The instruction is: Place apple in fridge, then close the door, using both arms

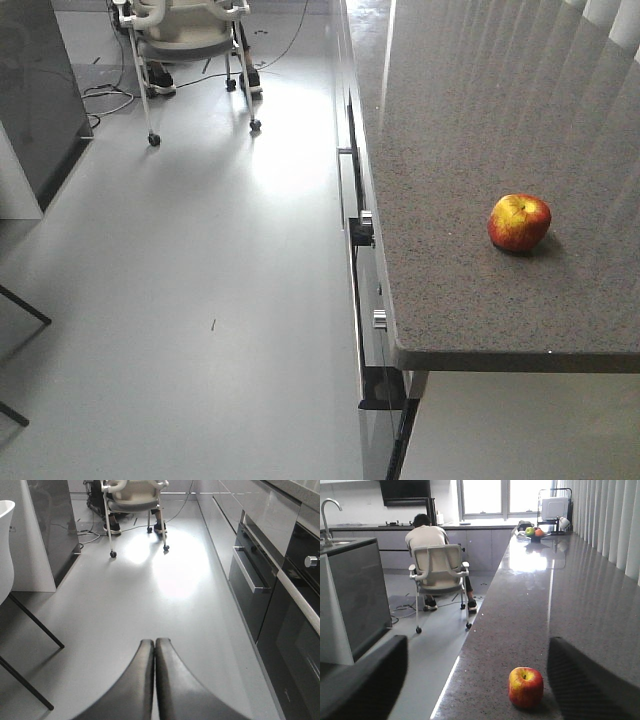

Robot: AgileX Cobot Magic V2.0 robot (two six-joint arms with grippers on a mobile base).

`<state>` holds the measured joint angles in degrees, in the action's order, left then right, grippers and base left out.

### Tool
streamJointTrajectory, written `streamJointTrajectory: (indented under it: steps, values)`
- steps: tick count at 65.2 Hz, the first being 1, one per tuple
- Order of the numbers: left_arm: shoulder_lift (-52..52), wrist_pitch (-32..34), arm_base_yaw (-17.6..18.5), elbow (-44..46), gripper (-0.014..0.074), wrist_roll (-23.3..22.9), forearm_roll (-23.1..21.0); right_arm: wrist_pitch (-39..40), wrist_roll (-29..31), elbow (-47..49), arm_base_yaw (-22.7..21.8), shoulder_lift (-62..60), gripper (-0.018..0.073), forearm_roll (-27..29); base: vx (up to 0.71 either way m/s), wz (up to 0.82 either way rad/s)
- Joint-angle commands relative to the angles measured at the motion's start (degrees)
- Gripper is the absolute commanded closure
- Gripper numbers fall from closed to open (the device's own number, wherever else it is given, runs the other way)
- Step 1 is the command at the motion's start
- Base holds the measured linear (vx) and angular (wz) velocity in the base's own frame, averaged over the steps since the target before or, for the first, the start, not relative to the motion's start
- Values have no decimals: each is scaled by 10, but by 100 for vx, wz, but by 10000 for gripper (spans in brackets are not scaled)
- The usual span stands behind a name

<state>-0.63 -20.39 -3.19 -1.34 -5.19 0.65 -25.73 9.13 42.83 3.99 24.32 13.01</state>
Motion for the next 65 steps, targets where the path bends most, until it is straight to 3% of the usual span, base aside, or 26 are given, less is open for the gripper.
streamJointTrajectory:
  steps: [1,15,33,41,53,65]
  values:
    - [-9,39,4,10,603,-5,0,40,19,18,0,28,-169,6,0,0]
    - [-9,39,4,10,603,-5,0,50,25,44,0,90,-148,6,0,0]
    - [-9,39,4,10,603,-5,0,16,3,222,-1,262,-124,-15,0,0]
    - [-9,39,4,10,603,-5,0,-14,-49,310,-1,346,-118,-78,0,0]
    - [-9,39,4,10,603,-5,0,-130,-158,444,-1,469,-108,-203,0,0]
    - [-9,39,4,10,603,-5,0,-191,-164,505,-1,567,-100,-215,0,0]
